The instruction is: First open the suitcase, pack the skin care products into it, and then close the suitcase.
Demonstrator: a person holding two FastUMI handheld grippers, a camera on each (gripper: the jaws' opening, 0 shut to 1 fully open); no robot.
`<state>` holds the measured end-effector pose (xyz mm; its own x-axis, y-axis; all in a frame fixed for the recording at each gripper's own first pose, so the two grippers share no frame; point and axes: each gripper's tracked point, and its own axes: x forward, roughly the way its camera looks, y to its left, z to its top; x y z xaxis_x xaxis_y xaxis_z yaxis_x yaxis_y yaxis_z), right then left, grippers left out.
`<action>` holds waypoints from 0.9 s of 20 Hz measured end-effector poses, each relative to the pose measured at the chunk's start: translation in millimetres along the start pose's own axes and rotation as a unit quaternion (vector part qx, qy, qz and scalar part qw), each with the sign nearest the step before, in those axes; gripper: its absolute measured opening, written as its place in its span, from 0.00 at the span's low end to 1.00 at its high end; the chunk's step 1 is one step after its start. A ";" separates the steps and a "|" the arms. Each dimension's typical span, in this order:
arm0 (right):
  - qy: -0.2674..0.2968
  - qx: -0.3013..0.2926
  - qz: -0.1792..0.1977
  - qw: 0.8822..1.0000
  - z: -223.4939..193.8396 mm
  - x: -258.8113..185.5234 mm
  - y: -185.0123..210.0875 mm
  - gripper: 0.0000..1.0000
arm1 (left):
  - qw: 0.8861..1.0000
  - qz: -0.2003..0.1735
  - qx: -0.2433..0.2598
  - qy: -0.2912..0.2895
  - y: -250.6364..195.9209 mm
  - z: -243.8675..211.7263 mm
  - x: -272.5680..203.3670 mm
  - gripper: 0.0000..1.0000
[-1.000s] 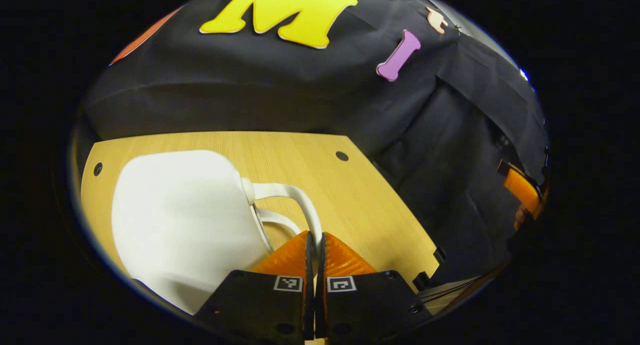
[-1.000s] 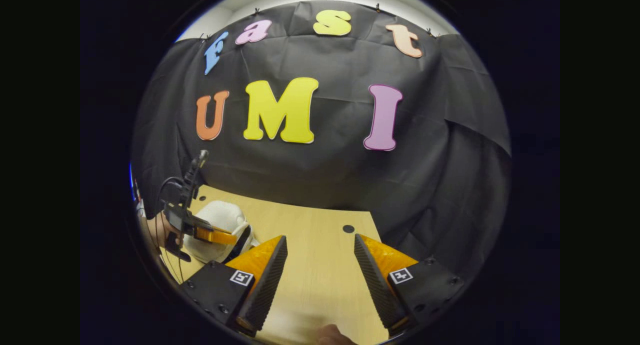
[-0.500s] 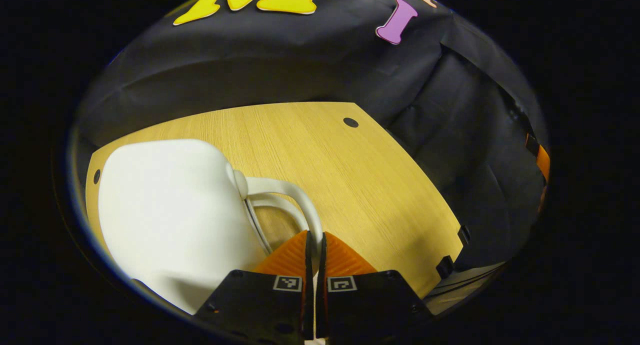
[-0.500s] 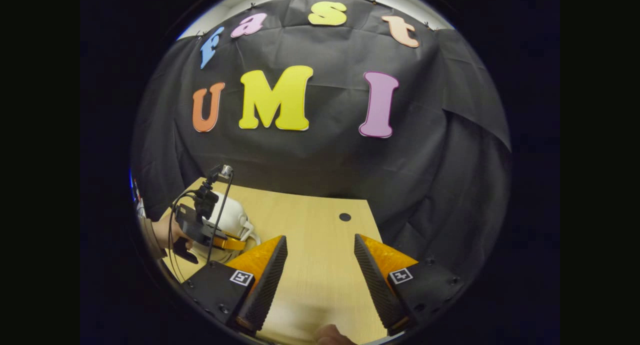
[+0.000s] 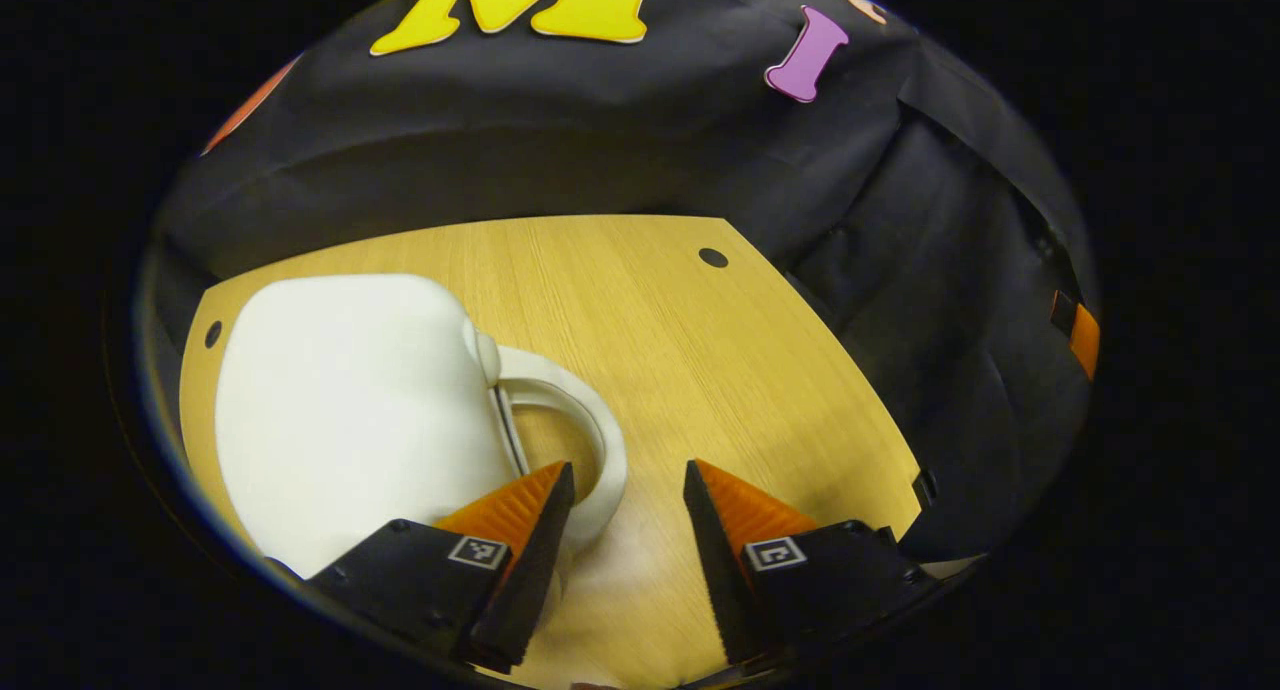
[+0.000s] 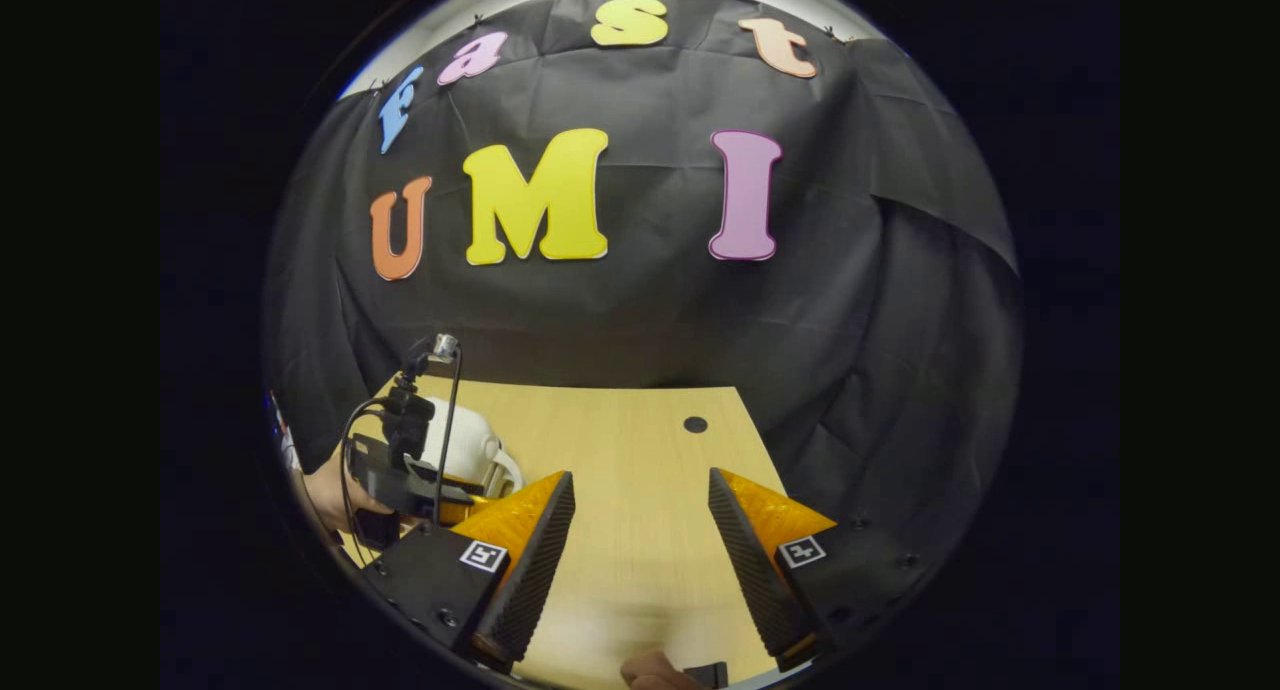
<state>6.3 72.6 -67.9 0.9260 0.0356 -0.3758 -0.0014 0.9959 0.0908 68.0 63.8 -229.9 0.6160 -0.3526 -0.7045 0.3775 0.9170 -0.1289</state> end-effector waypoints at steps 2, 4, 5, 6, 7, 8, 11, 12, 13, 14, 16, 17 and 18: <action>-0.010 -0.003 0.000 1.000 6.5 -1.6 10.9 0.80 | 0.997 0.051 0.026 -0.044 18.1 23.1 -26.2 0.88; -0.023 -0.006 0.001 1.000 15.9 -3.7 24.6 0.80 | 0.992 0.082 0.034 -0.090 32.4 50.6 -58.0 0.94; -0.032 -0.007 0.001 0.999 22.8 -4.9 31.3 0.80 | 0.989 0.091 0.029 -0.114 37.3 65.6 -75.4 0.96; -0.043 -0.008 0.002 0.999 30.4 -6.0 38.7 0.80 | 0.985 0.099 0.021 -0.139 41.7 81.2 -93.7 0.97; -0.055 -0.010 0.003 0.998 39.3 -7.0 47.7 0.80 | 0.980 0.112 0.014 -0.165 47.2 97.7 -113.9 0.97; -0.069 -0.013 0.000 0.998 48.6 -7.5 56.2 0.80 | 0.971 0.136 0.007 -0.195 56.0 115.9 -136.1 0.97; -0.104 -0.014 0.008 0.994 73.6 -11.8 87.8 0.80 | 0.943 0.190 0.002 -0.274 76.3 166.9 -199.0 0.96; -0.112 -0.015 0.012 0.993 79.8 -12.6 98.7 0.80 | 0.937 0.194 -0.003 -0.289 56.6 129.5 -212.3 0.96; -0.119 -0.014 0.019 0.993 86.8 -13.7 111.8 0.80 | 0.933 0.196 -0.006 -0.301 48.9 139.9 -221.0 0.96; -0.126 -0.014 0.026 0.992 91.2 -14.4 123.5 0.80 | 0.928 0.201 -0.008 -0.314 76.0 157.9 -248.5 0.96; -0.136 -0.017 0.034 0.990 101.7 -16.5 143.9 0.80 | 0.916 0.215 -0.005 -0.338 75.0 168.5 -273.3 0.96; -0.144 -0.020 0.037 0.989 109.0 -18.9 152.7 0.78 | 0.912 0.226 -0.002 -0.343 78.5 171.9 -283.0 0.96; -0.155 -0.021 0.039 0.987 115.6 -21.8 159.0 0.78 | 0.909 0.234 -0.005 -0.345 82.8 170.9 -294.3 0.96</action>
<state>29.5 220.5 61.3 0.9934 0.0918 -0.0683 -0.0872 0.9939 0.0680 36.2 211.6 86.0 0.9958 0.0458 -0.0787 -0.0408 0.9971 0.0641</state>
